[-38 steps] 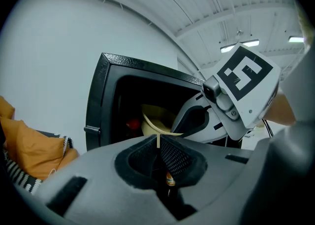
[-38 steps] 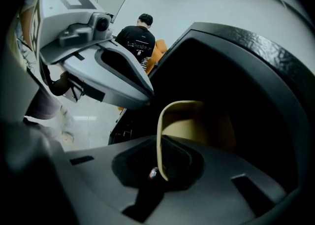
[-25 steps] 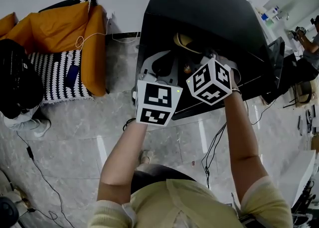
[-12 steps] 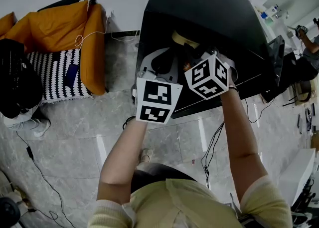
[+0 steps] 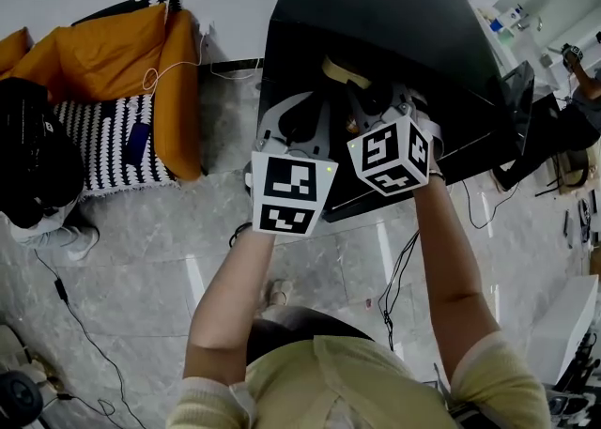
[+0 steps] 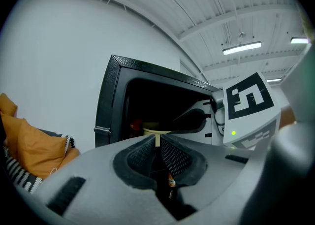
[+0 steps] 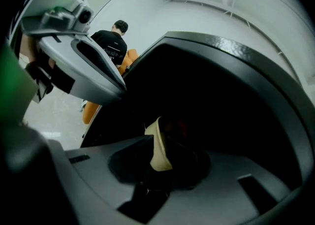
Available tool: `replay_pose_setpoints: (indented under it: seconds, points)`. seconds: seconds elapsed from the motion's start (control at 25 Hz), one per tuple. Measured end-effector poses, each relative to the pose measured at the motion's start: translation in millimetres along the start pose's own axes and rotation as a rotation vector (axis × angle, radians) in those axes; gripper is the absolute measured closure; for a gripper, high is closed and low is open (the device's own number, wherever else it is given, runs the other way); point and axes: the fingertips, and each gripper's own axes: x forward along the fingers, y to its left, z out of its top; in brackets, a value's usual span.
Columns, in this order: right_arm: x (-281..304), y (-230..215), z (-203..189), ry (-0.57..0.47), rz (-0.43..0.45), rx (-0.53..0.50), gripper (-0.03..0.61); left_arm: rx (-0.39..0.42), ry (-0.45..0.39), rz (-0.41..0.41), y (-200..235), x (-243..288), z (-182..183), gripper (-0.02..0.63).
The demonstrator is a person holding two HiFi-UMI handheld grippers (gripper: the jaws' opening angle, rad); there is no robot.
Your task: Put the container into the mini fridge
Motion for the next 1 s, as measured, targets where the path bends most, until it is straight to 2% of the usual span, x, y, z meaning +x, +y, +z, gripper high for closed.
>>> replay_pose_setpoints:
  seconds: [0.12, 0.2, 0.52, 1.0]
  points:
    - [-11, -4, 3, -0.03, -0.053, 0.056, 0.526, 0.022, 0.009, -0.004, 0, -4, -1, 0.578]
    - [-18, -7, 5, -0.048, -0.083, 0.093, 0.537, 0.027, 0.014, -0.008, -1, -8, 0, 0.578]
    - [-45, -3, 6, -0.059, -0.106, 0.223, 0.548, 0.043, 0.05, -0.044, -8, -19, 0, 0.58]
    - [-93, 8, 9, -0.061, -0.158, 0.481, 0.549, 0.075, 0.127, -0.129, -18, -48, 7, 0.591]
